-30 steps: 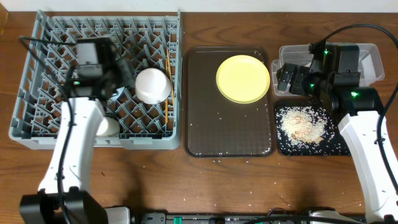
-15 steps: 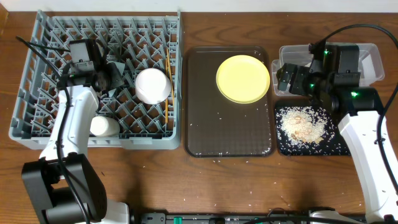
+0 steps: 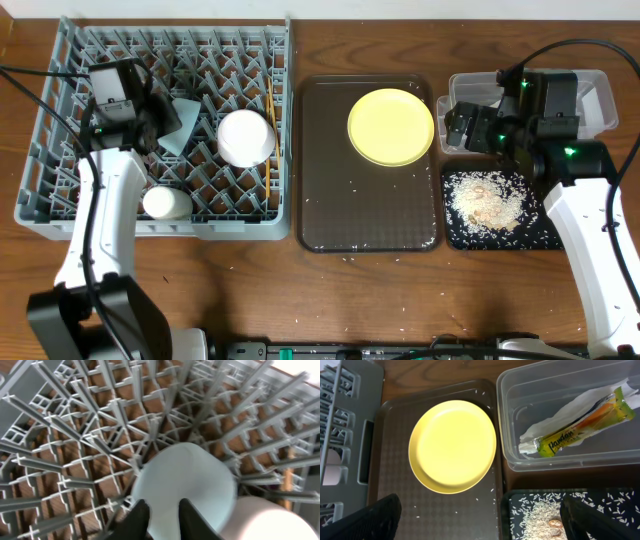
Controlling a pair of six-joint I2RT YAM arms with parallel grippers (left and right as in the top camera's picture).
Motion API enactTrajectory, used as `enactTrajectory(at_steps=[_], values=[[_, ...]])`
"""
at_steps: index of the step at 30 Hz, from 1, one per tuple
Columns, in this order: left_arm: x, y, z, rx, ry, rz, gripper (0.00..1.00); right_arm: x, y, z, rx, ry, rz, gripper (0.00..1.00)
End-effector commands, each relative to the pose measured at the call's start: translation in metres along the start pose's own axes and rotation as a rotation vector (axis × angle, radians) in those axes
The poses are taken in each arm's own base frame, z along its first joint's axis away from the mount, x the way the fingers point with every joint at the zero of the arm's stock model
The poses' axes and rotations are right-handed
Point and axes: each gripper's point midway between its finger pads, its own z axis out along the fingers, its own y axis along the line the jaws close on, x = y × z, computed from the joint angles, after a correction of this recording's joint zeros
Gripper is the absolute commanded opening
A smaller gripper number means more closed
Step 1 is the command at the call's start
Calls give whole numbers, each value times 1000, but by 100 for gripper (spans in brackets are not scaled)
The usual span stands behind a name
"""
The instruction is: Sort waste into correct bins and load items into the dishwasher
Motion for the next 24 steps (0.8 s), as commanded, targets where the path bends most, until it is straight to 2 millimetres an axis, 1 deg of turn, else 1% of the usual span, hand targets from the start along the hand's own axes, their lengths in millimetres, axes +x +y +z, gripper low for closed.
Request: enactTrajectory(at_steps=[1, 3, 5, 6, 8, 10, 18, 21, 24], values=[[11, 14, 31, -51, 47, -1, 9, -5, -1, -4, 8, -17, 3, 99], [11, 14, 39, -51, 47, 1, 8, -5, -1, -4, 8, -17, 3, 99], [11, 12, 41, -41, 48, 11, 8, -5, -1, -4, 8, -17, 3, 99], [13, 8, 41, -15, 57, 12, 8, -5, -1, -4, 8, -17, 3, 99], [20, -7, 40, 72, 94, 12, 8, -5, -1, -4, 8, -17, 3, 99], [26, -15, 39, 124, 122, 9, 8, -5, -1, -4, 8, -18, 3, 99], [42, -20, 30, 141, 186, 15, 8, -5, -1, -4, 8, -17, 3, 99], [50, -30, 27, 161, 209, 81, 8, -5, -1, -4, 8, -18, 3, 99], [54, -41, 25, 181, 217, 107, 8, -5, -1, -4, 8, -17, 3, 99]])
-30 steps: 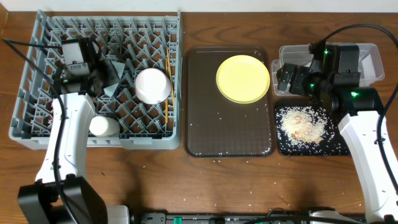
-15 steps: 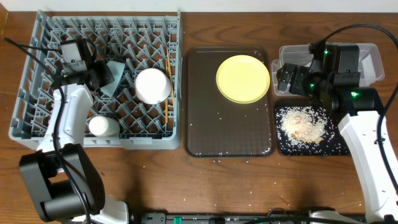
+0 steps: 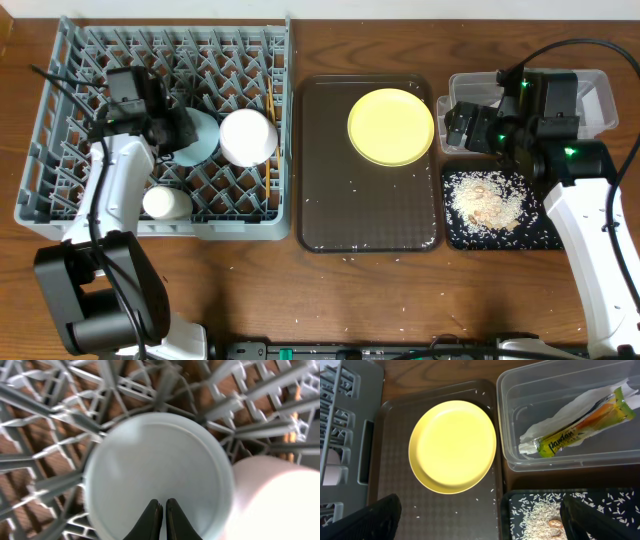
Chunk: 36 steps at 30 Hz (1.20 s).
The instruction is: Sort waste into correct bins and load items into the dishwasher
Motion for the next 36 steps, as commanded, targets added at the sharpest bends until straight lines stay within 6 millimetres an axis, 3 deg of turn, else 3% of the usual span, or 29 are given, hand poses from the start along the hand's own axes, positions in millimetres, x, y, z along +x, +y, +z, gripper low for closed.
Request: enactTrajectory(at_steps=[1, 8, 11, 16, 19, 22, 25, 28, 36], values=[[0, -22, -10, 54, -12, 65, 8, -5, -1, -4, 8, -18, 3, 99], [-3, -40, -23, 82, -44, 101, 8, -5, -1, -4, 8, -18, 3, 99], [-11, -44, -43, 94, -97, 107, 8, -5, -1, -4, 8, -18, 3, 99], [-18, -65, -92, 117, -205, 155, 11, -5, -1, -4, 8, -18, 3, 99], [-28, -51, -102, 2, -269, 153, 8, -5, -1, -4, 8, -18, 3, 99], [-27, -24, -79, -145, -229, 162, 8, -5, -1, -4, 8, -18, 3, 99], [-11, -25, -40, -133, -122, 177, 8, -5, -1, -4, 8, -18, 3, 99], [-1, -30, -16, -89, -58, 183, 8, -5, -1, -4, 8, -18, 3, 99], [7, -27, -1, -100, -15, 184, 8, -5, -1, -4, 8, -18, 3, 99]])
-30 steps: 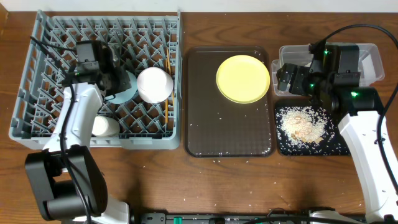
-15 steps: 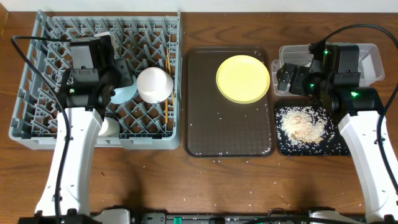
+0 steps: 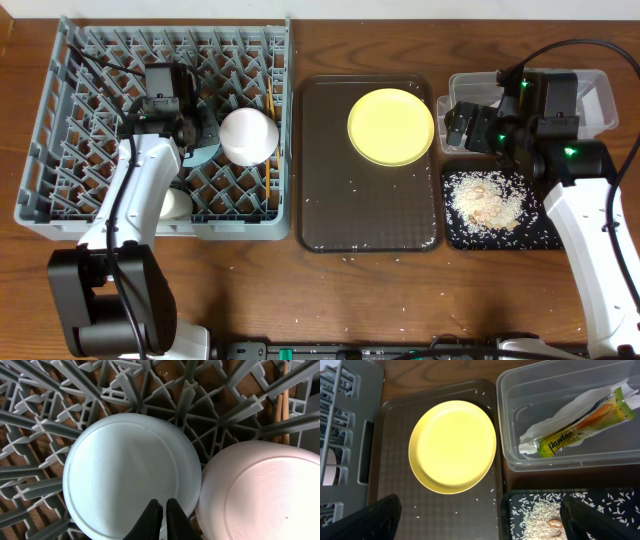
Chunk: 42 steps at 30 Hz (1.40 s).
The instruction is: Sort waste into correct bins and load items into the dishwasher
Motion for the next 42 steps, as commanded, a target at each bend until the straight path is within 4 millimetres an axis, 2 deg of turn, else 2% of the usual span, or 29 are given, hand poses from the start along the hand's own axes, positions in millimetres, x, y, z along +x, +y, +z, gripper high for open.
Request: enactTrajectory(at_steps=[1, 6, 9, 11, 16, 18, 25, 27, 29, 34, 38, 42], values=[[4, 0, 7, -1, 20, 15, 8, -5, -1, -4, 8, -18, 3, 99], [14, 1, 22, -11, 67, 36, 8, -5, -1, -4, 8, -18, 3, 99], [9, 1, 18, -8, 50, 34, 7, -5, -1, -4, 8, -18, 3, 99], [-2, -1, 5, -1, 11, 31, 8, -5, -1, -4, 8, -18, 3, 99], [-24, -28, -47, 156, -110, 34, 8, -5, -1, -4, 8, -18, 3, 99], [-24, -36, -53, 185, -116, 45, 8, -5, -1, -4, 8, -18, 3, 99], [6, -77, -37, 228, -15, 130, 8, -5, -1, -4, 8, -18, 3, 99], [15, -95, -28, 245, 6, 189, 8, -5, -1, -4, 8, -18, 3, 99], [23, -104, -14, 242, 35, 215, 8, -5, -1, -4, 8, -18, 3, 99], [36, -106, 7, 234, 94, 216, 8, -5, -1, -4, 8, -18, 3, 99], [35, -121, -6, 326, 93, 195, 8, -5, -1, -4, 7, -18, 3, 99], [23, -122, -29, 340, 32, 187, 11, -5, -1, -4, 8, -18, 3, 99]])
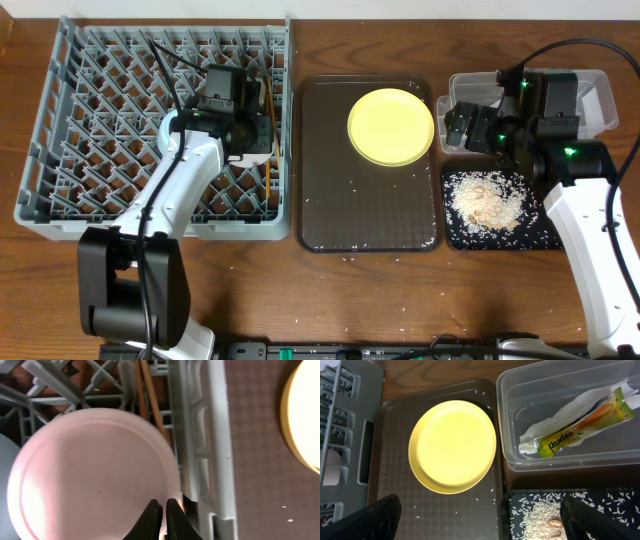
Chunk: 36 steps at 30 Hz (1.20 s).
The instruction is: Sort waste into correct bins and load items into the dishwasher
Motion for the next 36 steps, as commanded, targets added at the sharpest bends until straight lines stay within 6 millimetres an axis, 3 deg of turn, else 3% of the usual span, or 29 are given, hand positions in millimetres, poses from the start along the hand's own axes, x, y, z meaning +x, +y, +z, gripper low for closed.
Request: enactTrajectory(at_steps=[1, 6, 13, 19, 21, 22, 23, 26, 29, 30, 32, 36], values=[[-15, -12, -34, 40, -83, -2, 13, -5, -1, -4, 8, -18, 3, 99], [-23, -18, -87, 35, -186, 7, 40, -5, -1, -4, 8, -18, 3, 99], [-10, -18, -162, 1, -293, 5, 65, -5, -1, -4, 8, -18, 3, 99], [13, -23, -214, 12, -365, 15, 74, -10, 6, -4, -32, -35, 37, 99], [20, -23, -221, 13, -365, 15, 75, -12, 23, -5, -121, -32, 79, 99], [26, -23, -225, 12, -361, 14, 75, -12, 43, -5, -214, -21, 62, 97], [29, -23, -227, 13, -359, 14, 76, -10, 50, -3, -233, -15, 51, 91], [33, -29, -232, 48, -359, 21, 82, 12, 70, 17, -228, 58, -19, 84], [32, -35, -231, 81, -358, 28, 82, 20, 68, 27, -160, 68, -65, 98], [31, -42, -230, 122, -354, 36, 82, 19, 65, 27, -139, 60, -68, 96], [30, -49, -224, 162, -331, 41, 82, 22, 57, 28, -96, 71, -31, 81], [29, -47, -213, 157, -297, 34, 83, 68, 42, 52, 2, 240, 189, 61]])
